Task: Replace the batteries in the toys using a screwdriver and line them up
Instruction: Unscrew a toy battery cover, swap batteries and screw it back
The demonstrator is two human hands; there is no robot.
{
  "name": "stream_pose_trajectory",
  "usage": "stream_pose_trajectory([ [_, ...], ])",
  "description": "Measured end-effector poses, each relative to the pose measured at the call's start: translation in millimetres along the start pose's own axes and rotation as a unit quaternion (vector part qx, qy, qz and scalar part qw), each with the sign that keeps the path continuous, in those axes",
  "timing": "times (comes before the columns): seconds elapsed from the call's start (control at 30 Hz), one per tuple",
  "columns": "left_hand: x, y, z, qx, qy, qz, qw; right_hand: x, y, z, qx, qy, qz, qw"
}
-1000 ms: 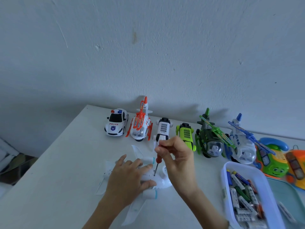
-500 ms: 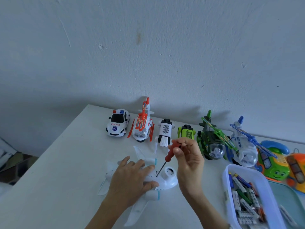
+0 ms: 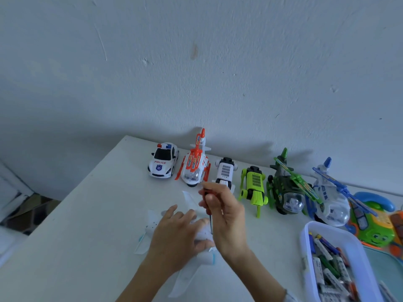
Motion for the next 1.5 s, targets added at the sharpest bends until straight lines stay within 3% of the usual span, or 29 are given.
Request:
stream_pose_trajectory([
  [0.27,1.7,-12.9,-0.6,0.032,0.008,0.035,0.999,5.5,30.7,0.6,-0.059,0.049,-0.057,0.995],
  [0.47,-1.1,-13.0,-0.9,0.031,0.000,0.053,0.998,-11.1,45.0,11.8,0.046,-0.060,0.145,0.987],
  [0.77,-0.6,-11.4,-0.5,0.013,-0.003,0.048,0.999,-14.1,72.1,11.3,-0.006,-0.080,0.109,0.991],
  [0.97,0.4,-14.1,1.0,0.022,-0.002,0.051,0.998,-18.2,72.7,3.3,-0.029,-0.089,0.217,0.972],
  [1.13,0.7,-15.1,1.0,0.024,-0.002,0.046,0.999,-17.0,73.6,3.8,-0.085,-0.071,0.124,0.986],
  [1.27,1.4,-12.5,3.6,0.007,-0.006,0.046,0.999,-16.5,68.7,8.9,-0.065,-0.086,0.078,0.991],
  [1.4,2.2,-14.3,4.6,0.016,-0.007,0.049,0.999,-21.9,71.7,15.5,-0.056,-0.128,0.131,0.981],
  [1.5,2.3,-14.8,4.2,0.013,-0.007,0.053,0.998,-25.2,73.1,17.0,-0.046,-0.147,0.078,0.985],
])
Point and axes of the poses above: each hand's wrist, its own z-axis towards the middle knuckle, its own y-axis out of the back of the hand, x = y × z, the point moved 6 cm from there along z, towards the middle knuckle, and after that the axes turned 11 degrees about x, right-handed, at the moved point
